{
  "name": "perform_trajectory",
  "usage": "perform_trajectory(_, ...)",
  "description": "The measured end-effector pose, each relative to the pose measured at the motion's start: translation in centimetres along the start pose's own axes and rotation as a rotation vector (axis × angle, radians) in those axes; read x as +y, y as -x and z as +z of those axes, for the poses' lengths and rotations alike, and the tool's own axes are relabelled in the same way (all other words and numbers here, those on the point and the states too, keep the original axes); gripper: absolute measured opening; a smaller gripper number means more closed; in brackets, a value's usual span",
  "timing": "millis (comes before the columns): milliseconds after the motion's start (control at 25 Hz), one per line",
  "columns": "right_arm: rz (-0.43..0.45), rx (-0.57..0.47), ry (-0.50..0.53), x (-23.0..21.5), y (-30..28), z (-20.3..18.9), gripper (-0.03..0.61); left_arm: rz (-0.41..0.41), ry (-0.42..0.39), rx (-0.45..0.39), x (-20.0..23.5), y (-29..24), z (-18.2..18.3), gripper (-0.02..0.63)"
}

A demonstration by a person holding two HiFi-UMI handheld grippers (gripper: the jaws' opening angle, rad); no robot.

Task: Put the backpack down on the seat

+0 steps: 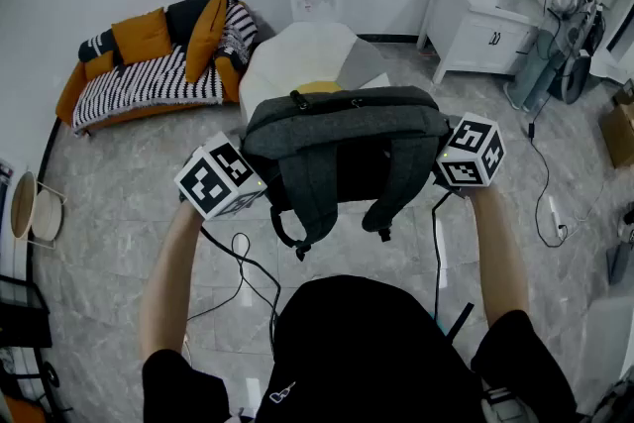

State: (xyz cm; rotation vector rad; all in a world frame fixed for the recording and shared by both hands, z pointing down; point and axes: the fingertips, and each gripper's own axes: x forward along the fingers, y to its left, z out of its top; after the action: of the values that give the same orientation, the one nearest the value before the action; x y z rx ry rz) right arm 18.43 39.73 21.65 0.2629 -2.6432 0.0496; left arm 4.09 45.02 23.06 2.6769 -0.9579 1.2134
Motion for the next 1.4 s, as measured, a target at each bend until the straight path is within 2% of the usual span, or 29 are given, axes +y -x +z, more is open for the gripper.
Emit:
perform_trajectory(200, -0.006, 0.008, 0.01, -0.4, 0.7, -1.2, 0.195, 0.001, 0.017, -0.004, -1.0, -1.2, 0.1, 0.114)
perform_trajectory(480, -0.004, 0.009, 0.011, -1.8, 4.5, -3.0, 0.202, 0.0, 0.013, -0.001, -2.9, -3.5, 3.4, 0.114)
perform_trajectory(640, 0.0, 0.0, 0.022, -2.0, 5.2, -3.9, 0.202, -0.001, 0.012, 0.008, -3.6, -4.3, 3.8, 0.114)
perform_trajectory(960, 0.025, -0.037, 0.06, -1.3, 6.6, -4.4, 0.192, -0.014, -0.022, 0.042, -4.1, -4.2, 5.1, 0.115)
perform_trajectory(1120, 0.057, -0.032, 0.101, -0.5, 7.0, -5.1, 0.187, -0.01, -0.012, 0.048, -5.2, -4.3, 5.0, 0.115)
perform_trajectory(1400, 0.112, -0.021, 0.128, -0.5, 4.9, -4.5, 0.184, 0.02, 0.043, 0.058, -4.4, -3.6, 3.4, 0.117)
